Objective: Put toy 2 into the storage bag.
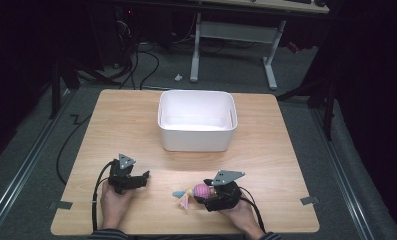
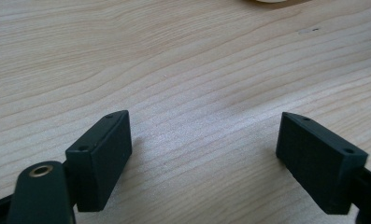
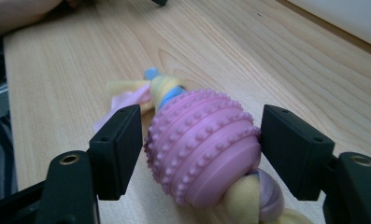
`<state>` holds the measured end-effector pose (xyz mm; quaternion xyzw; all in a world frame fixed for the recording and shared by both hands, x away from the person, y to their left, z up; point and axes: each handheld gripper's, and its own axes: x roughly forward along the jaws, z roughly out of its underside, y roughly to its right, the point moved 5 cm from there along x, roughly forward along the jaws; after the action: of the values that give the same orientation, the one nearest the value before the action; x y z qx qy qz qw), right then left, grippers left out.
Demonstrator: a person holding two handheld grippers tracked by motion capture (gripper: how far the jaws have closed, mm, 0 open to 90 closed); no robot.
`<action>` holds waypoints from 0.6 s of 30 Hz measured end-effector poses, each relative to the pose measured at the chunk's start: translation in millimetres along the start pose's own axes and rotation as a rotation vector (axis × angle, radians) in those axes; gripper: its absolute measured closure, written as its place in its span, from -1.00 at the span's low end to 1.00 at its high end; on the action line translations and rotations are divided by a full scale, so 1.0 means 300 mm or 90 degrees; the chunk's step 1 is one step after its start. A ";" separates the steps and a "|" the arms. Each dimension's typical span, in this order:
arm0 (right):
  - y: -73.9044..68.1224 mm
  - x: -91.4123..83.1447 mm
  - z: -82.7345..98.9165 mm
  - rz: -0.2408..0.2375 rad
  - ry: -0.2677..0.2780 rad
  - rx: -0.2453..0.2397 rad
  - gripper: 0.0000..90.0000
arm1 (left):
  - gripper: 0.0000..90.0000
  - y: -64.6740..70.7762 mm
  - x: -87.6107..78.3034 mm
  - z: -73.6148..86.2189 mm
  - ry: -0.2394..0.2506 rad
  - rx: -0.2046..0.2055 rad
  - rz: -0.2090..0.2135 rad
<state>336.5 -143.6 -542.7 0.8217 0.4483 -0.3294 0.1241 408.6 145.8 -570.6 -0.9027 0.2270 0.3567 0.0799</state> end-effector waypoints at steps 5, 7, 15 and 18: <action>0.006 0.009 0.005 0.005 -0.011 -0.004 -0.30 | -0.58 0.000 0.000 0.000 0.000 0.000 0.000; 0.006 0.012 0.005 0.008 -0.011 -0.006 -0.30 | -0.58 0.000 0.000 0.000 0.000 0.000 0.000; 0.005 0.011 0.005 0.009 -0.014 -0.015 -0.27 | -0.58 0.000 0.000 0.000 0.000 0.000 0.000; 0.003 0.008 0.005 0.011 -0.016 -0.016 -0.27 | -0.58 0.000 0.000 0.000 0.000 0.000 0.000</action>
<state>337.6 -143.4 -545.7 0.8197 0.4436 -0.3329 0.1433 408.6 145.8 -570.6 -0.9027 0.2271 0.3566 0.0797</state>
